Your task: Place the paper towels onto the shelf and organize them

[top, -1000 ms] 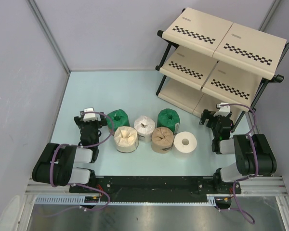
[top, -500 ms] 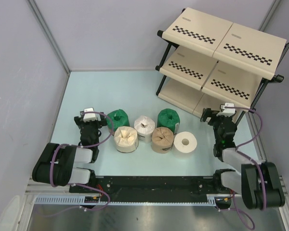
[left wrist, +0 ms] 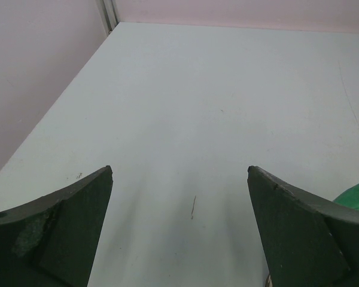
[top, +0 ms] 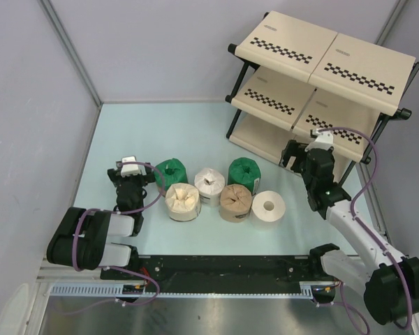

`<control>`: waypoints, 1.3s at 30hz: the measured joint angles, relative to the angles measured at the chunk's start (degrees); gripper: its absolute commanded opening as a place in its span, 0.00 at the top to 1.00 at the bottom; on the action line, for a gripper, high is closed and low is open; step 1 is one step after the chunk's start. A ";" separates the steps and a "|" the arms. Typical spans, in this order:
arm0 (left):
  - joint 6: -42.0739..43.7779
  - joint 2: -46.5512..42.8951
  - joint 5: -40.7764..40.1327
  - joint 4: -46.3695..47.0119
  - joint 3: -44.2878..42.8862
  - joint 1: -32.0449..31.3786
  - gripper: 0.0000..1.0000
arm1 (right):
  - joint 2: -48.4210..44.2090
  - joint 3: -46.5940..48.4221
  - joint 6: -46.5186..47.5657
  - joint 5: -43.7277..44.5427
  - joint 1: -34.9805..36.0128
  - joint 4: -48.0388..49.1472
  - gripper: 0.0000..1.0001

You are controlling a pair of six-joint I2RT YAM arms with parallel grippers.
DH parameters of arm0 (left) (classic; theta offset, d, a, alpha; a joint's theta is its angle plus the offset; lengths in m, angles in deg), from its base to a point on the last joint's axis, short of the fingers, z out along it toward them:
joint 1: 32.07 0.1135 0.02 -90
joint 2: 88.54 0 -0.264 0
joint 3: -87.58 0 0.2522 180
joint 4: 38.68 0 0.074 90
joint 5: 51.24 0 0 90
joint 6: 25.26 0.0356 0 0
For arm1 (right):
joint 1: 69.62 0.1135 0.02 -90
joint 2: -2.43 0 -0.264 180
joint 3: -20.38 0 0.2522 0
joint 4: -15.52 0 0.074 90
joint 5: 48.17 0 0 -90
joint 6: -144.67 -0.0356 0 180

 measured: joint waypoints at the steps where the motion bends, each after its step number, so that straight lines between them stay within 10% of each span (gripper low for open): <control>1: 0.00 0.00 0.00 0.00 0.00 0.00 0.00 | 0.11 1.88 -0.09 0.13 0.26 -3.43 0.00; 20: -1.11 -2.27 3.34 -2.29 -0.04 3.17 0.00 | -5.49 10.97 -6.60 0.90 -0.13 -32.96 0.00; 39: -23.19 -44.92 8.55 -54.75 -13.53 3.69 0.00 | -3.69 10.97 -9.22 0.26 2.78 -36.68 0.01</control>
